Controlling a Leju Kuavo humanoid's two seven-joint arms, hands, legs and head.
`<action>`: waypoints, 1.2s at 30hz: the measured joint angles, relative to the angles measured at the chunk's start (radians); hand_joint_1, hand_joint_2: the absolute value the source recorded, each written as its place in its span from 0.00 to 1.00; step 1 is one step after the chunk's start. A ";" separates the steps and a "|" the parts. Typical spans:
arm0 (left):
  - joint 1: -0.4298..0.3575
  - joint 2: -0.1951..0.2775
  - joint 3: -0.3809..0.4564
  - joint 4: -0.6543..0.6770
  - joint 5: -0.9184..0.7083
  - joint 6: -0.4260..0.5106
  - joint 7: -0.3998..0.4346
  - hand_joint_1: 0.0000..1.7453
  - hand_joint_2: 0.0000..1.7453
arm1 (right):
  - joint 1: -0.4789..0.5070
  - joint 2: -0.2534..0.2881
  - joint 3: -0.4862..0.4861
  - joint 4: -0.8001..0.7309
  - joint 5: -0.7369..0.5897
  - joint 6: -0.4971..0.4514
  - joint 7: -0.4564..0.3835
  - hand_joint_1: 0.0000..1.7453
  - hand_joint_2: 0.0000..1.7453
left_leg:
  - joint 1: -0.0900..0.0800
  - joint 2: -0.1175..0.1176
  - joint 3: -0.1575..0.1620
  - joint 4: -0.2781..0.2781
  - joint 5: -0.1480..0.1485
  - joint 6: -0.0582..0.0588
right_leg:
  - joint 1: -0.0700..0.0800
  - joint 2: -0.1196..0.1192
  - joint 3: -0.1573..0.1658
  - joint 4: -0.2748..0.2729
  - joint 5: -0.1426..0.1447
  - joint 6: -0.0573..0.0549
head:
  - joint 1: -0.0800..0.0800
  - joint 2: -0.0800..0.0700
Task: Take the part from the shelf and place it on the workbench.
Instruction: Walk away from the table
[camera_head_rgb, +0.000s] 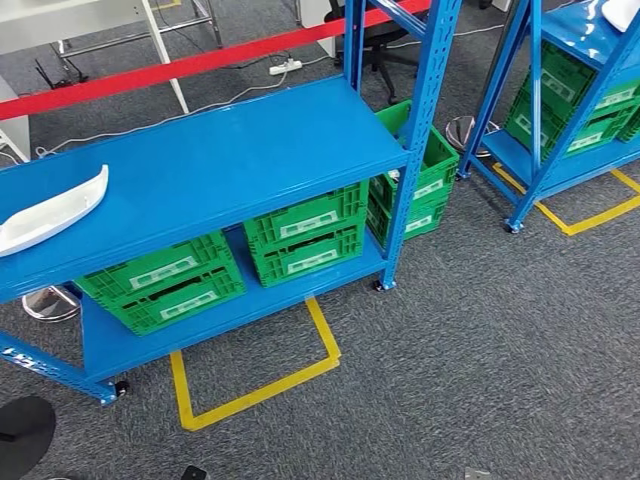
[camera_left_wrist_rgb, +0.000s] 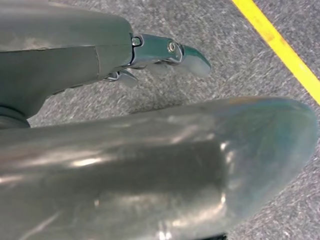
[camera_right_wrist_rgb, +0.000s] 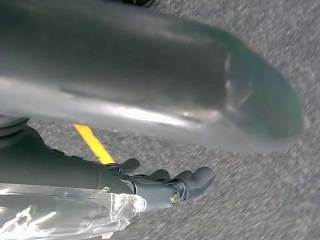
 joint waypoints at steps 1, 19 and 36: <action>-0.002 -0.001 0.001 0.000 0.000 0.000 0.000 0.00 0.00 | 0.001 0.000 0.000 0.000 0.001 0.000 0.000 0.00 0.00 | -0.002 0.034 -0.026 0.055 -0.031 -0.004 | 0.001 -0.016 0.000 -0.001 0.000 -0.005 | -0.004 0.000; -0.004 -0.005 0.006 0.000 0.000 0.000 -0.001 0.00 0.00 | 0.002 -0.004 -0.003 0.000 0.009 -0.002 0.000 0.00 0.00 | -0.009 0.073 0.044 -0.059 0.024 0.052 | 0.017 -0.050 -0.112 0.275 -0.150 0.030 | 0.007 0.000; -0.004 -0.006 0.014 0.000 -0.003 0.022 0.010 0.00 0.00 | 0.002 -0.006 -0.039 0.003 -0.018 0.032 0.018 0.00 0.00 | -0.006 0.080 -0.115 0.254 -0.092 0.002 | 0.005 -0.042 -0.003 0.010 -0.006 -0.013 | -0.006 0.000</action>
